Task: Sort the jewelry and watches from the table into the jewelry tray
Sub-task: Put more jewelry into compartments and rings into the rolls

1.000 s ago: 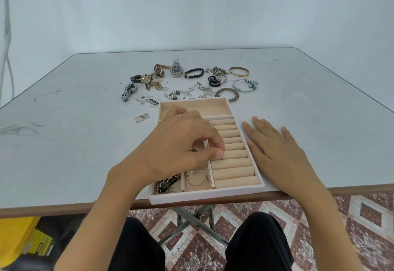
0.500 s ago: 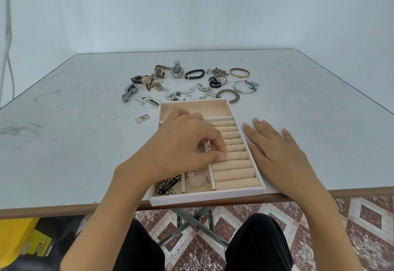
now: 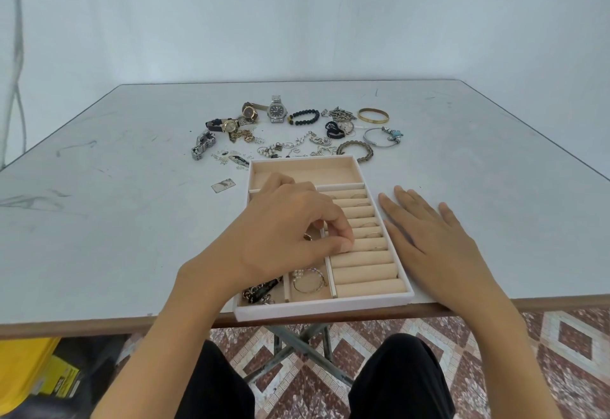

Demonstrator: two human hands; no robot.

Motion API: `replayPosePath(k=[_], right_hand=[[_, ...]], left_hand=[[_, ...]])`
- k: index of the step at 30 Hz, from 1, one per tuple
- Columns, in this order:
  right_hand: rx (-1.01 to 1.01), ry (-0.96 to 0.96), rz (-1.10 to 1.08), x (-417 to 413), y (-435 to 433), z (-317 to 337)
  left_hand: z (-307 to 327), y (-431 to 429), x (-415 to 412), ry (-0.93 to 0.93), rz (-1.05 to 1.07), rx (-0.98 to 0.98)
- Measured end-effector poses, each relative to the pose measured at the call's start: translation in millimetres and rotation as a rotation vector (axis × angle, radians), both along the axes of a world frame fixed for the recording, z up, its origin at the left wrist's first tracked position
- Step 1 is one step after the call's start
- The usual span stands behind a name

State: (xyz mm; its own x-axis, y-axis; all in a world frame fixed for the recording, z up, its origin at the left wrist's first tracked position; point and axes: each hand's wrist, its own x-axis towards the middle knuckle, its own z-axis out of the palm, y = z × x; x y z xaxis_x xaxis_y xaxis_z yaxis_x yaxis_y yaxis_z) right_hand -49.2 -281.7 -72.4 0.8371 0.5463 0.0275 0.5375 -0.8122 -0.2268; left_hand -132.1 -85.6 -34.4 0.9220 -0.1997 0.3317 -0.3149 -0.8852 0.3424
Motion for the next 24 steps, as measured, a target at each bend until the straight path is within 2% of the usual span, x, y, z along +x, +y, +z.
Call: replayPosePath(k=[8, 12, 16, 22, 24], right_hand=[[0.011, 0.000, 0.001, -0.2, -0.4, -0.6], [0.006, 0.003, -0.001, -0.4, 0.0, 0.5], [0.021, 0.032, -0.003, -0.9, -0.6, 1.5], [0.026, 0.022, -0.003, 0.4, -0.6, 0.0], [0.033, 0.022, 0.001, 1.2, -1.0, -0.7]], left_hand=[[1.1, 13.2, 1.5, 0.015, -0.052, -0.115], [11.9, 28.9, 10.2, 0.066, -0.030, -0.366], [17.7, 59.7, 39.1, 0.041, 0.129, -0.347], [2.9, 121.5, 93.2, 0.028, 0.555, -0.311], [-2.4, 130.3, 102.2, 0.062, 0.628, -0.258]])
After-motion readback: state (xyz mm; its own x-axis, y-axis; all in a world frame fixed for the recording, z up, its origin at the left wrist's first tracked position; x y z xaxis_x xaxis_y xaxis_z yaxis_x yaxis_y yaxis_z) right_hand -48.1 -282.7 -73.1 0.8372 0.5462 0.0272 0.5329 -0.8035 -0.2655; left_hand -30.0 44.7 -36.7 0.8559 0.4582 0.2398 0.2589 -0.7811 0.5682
